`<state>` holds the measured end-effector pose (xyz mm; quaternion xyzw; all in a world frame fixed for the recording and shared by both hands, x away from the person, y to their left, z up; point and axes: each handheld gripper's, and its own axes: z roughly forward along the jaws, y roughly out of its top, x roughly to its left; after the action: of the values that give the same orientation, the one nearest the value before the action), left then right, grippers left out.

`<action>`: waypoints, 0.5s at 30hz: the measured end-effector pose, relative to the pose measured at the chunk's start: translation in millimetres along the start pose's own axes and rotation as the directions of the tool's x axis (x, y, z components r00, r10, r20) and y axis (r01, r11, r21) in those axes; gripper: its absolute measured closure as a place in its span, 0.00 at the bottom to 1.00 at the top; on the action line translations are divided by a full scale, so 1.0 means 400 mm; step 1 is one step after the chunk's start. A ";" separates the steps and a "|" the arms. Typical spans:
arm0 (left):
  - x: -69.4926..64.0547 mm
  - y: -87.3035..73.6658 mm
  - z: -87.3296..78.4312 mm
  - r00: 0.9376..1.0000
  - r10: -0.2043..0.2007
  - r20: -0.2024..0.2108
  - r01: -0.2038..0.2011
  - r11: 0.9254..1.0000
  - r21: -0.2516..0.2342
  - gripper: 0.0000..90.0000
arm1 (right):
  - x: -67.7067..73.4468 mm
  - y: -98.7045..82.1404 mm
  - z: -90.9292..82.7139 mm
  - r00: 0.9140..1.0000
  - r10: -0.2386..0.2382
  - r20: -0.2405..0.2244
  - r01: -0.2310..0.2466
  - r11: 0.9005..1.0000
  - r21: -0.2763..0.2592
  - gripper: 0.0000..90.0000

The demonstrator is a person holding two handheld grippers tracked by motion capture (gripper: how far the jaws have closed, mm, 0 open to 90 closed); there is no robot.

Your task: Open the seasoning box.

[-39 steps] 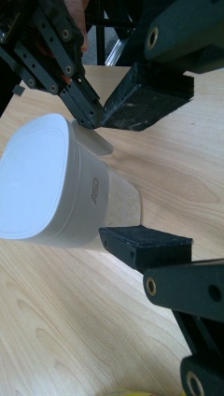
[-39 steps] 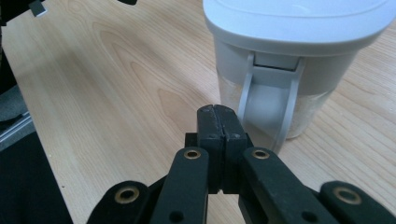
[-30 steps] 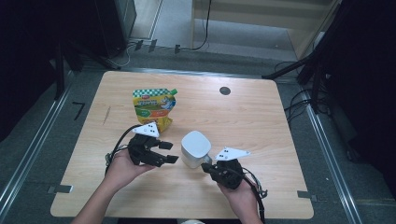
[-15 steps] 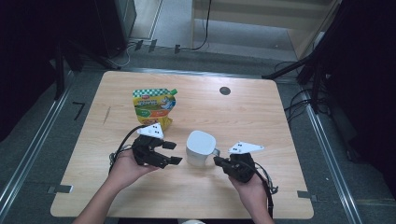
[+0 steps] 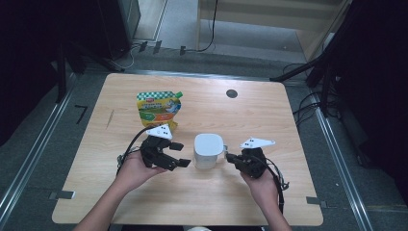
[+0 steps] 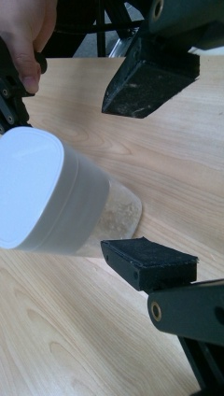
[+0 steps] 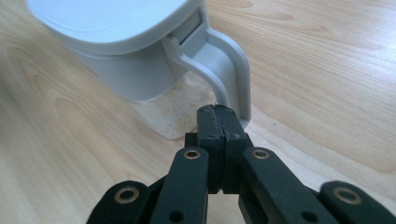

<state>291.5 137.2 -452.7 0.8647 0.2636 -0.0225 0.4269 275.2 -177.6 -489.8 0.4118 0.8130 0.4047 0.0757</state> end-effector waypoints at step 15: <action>0.016 0.041 0.040 0.997 0.028 -0.070 -0.029 0.999 -0.013 0.19 | -0.048 0.039 0.008 1.000 0.022 -0.008 -0.022 0.999 -0.043 1.00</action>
<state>307.8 120.1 -452.6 0.8657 0.2660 0.0156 0.4238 298.6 -184.6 -484.5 0.4173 0.7998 0.4246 0.0769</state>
